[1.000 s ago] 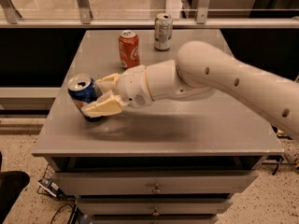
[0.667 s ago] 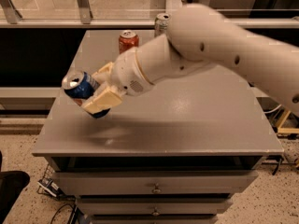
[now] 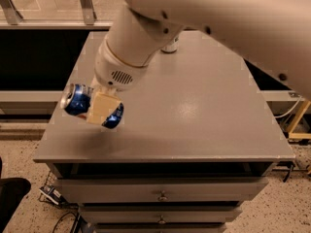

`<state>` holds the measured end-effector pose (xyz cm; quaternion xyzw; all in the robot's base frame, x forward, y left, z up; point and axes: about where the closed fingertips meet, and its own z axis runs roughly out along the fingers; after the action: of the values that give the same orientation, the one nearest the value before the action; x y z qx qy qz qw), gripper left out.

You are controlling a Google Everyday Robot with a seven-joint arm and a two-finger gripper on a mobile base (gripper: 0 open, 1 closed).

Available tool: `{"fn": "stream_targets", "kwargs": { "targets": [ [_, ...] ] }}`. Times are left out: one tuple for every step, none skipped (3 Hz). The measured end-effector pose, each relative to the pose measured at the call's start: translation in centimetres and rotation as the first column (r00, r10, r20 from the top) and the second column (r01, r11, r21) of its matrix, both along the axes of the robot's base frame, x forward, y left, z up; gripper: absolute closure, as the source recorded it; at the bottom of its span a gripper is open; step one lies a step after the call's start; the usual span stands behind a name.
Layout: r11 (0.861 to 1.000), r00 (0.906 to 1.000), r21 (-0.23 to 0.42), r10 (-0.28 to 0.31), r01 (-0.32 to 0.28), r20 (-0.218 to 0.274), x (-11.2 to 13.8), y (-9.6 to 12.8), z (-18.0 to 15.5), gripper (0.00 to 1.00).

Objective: Knock pepsi can over

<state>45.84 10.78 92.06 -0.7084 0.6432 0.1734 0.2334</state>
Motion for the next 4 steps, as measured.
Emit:
{"fn": "stream_targets", "kwargs": {
  "targets": [
    [0.970,0.9985,-0.242,-0.025,0.013,-0.049,-0.7,-0.1,-3.0,1.00],
    [0.899,0.9972,-0.435,-0.071,0.054,-0.022,0.7,-1.7,-6.0,1.00],
    [0.829,0.9954,-0.551,-0.088,0.094,0.038,2.9,-3.0,-8.0,1.00],
    [0.829,0.9954,-0.551,-0.088,0.094,0.038,2.9,-3.0,-7.9,0.82]
  ]
}}
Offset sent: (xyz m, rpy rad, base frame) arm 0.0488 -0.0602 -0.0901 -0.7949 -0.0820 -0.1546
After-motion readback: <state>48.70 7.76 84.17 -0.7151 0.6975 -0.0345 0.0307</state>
